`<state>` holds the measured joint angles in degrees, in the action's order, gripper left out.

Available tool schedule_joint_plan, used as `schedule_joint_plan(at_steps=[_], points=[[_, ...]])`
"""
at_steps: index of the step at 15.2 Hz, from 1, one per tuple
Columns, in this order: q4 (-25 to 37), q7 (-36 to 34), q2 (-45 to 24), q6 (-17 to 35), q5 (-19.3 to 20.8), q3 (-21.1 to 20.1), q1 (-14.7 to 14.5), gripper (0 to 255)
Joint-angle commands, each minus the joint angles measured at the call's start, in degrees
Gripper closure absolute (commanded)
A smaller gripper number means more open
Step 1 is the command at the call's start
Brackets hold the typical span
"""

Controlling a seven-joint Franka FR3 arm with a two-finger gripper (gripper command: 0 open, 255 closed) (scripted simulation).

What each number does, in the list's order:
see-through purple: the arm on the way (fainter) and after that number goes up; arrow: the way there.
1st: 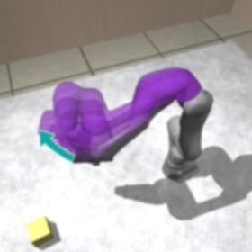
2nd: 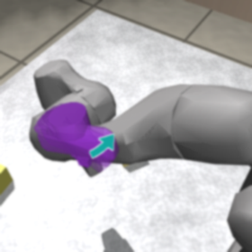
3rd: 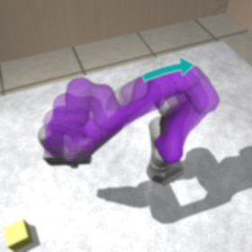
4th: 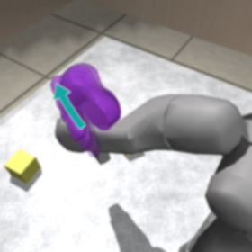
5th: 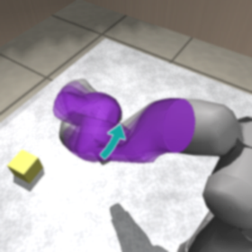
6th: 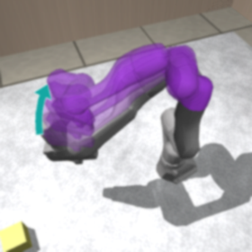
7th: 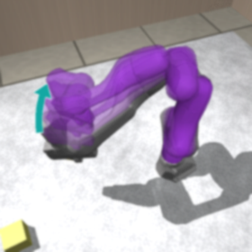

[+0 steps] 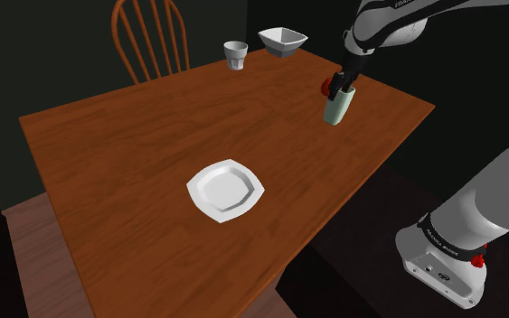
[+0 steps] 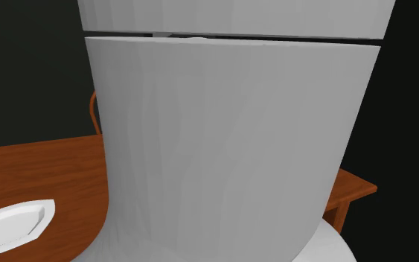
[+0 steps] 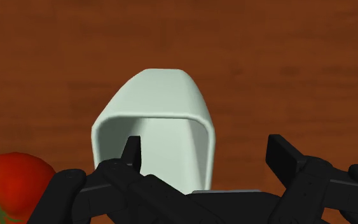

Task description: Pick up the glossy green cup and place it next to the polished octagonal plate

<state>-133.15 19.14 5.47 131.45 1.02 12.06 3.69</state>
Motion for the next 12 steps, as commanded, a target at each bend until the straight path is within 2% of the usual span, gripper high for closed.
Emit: schedule_joint_plan(at_steps=[1,6,7,12], points=[[-0.1,0.0,-0.2,0.4,-0.1,0.0,0.0,0],[-0.1,0.0,-0.2,0.4,-0.1,0.0,0.0,0],[-0.1,0.0,-0.2,0.4,-0.1,0.0,0.0,255],[-0.1,0.0,-0.2,0.4,-0.1,0.0,0.0,255]])
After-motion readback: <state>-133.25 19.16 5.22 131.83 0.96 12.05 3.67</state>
